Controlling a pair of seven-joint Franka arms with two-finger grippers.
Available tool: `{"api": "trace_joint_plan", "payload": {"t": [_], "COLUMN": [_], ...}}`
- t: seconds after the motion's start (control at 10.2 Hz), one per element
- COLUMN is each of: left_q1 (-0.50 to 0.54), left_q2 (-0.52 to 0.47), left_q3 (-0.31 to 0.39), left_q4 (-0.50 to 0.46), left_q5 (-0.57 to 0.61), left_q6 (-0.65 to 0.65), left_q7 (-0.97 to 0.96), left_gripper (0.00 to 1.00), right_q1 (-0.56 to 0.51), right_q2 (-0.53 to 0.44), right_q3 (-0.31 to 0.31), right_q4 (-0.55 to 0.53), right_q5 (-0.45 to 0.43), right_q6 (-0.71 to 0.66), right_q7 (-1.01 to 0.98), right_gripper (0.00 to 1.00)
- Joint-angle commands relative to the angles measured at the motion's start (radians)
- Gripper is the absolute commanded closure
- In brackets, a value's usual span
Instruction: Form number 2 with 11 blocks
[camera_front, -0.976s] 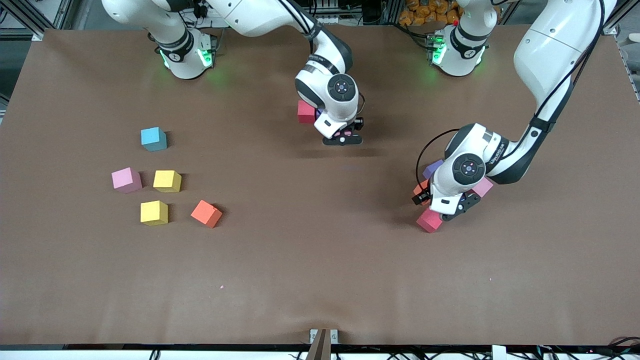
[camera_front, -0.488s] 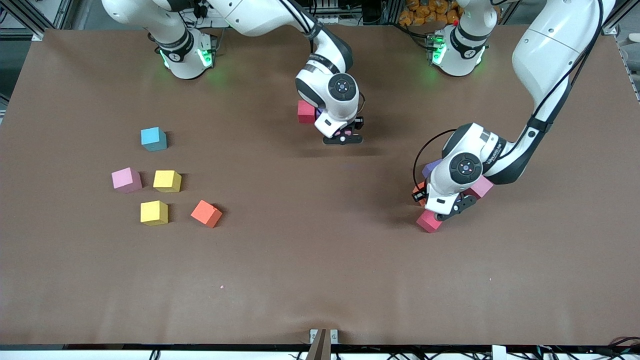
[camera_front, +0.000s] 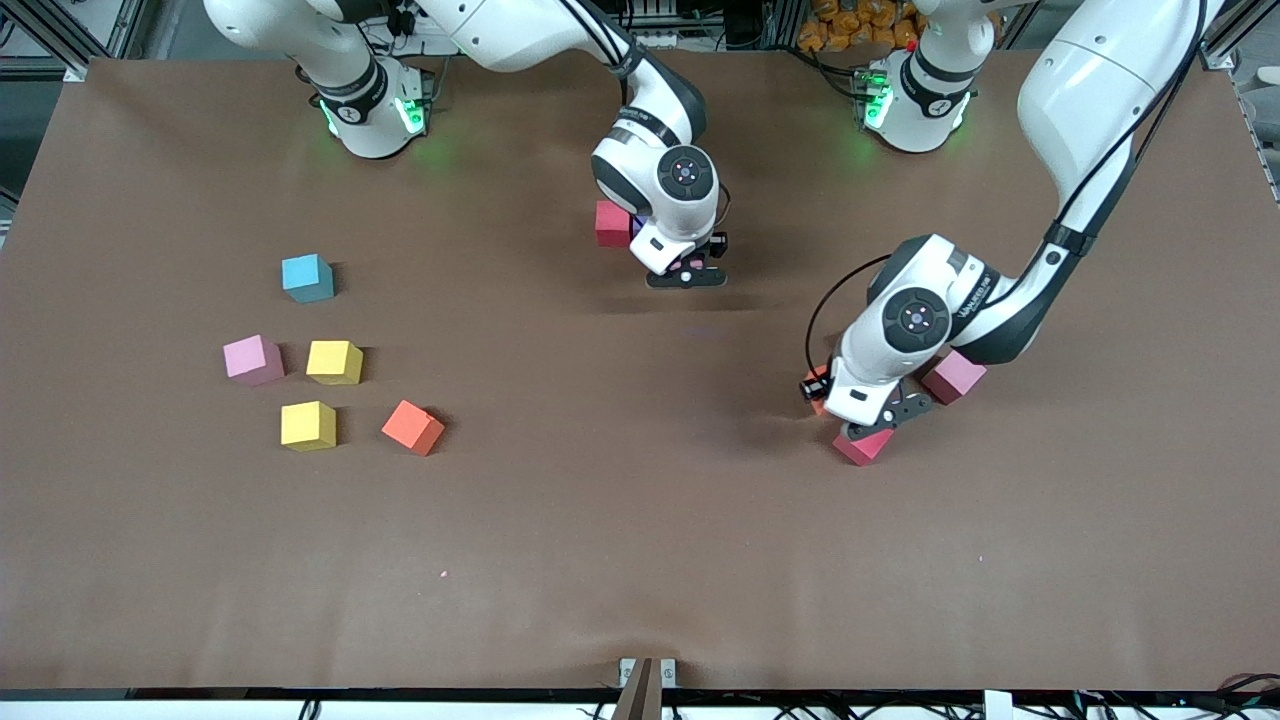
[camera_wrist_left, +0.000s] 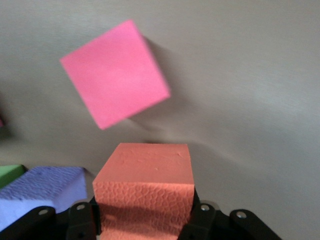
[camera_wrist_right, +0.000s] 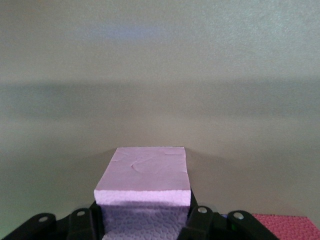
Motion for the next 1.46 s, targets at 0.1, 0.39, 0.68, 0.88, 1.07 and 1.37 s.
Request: {"api": "trace_joint_plan", "payload": {"t": [0.1, 0.39, 0.68, 0.88, 1.07, 1.37], "left_q1": [-0.008, -0.02, -0.042, -0.059, -0.108, -0.207], "left_q2": [-0.015, -0.015, -0.015, -0.007, 0.013, 0.04], "left_q3": [-0.039, -0.065, -0.067, -0.065, -0.064, -0.055], "left_q4": [0.003, 0.003, 0.009, 0.021, 0.039, 0.039], "left_q5": [0.024, 0.027, 0.027, 0.027, 0.032, 0.059], "left_q6": [-0.011, -0.011, -0.011, -0.011, -0.011, -0.01], "left_q7": [0.034, 0.079, 0.091, 0.093, 0.096, 0.093], "left_gripper": [0.67, 0.64, 0.64, 0.64, 0.64, 0.64], "right_q1": [0.018, 0.004, -0.039, -0.112, -0.202, -0.356], "right_q2": [-0.003, -0.053, -0.128, -0.15, -0.161, -0.165], "right_q3": [-0.008, -0.01, -0.013, -0.014, -0.014, -0.023], "right_q4": [-0.009, -0.001, -0.004, -0.007, -0.007, -0.007], "right_q5": [0.007, 0.007, 0.007, 0.007, 0.004, -0.014], "right_q6": [-0.012, -0.055, -0.119, -0.164, -0.195, -0.268], "right_q7": [0.017, 0.017, -0.001, -0.1, -0.237, -0.473], "right_gripper": [0.0, 0.0, 0.0, 0.0, 0.0, 0.0]}}
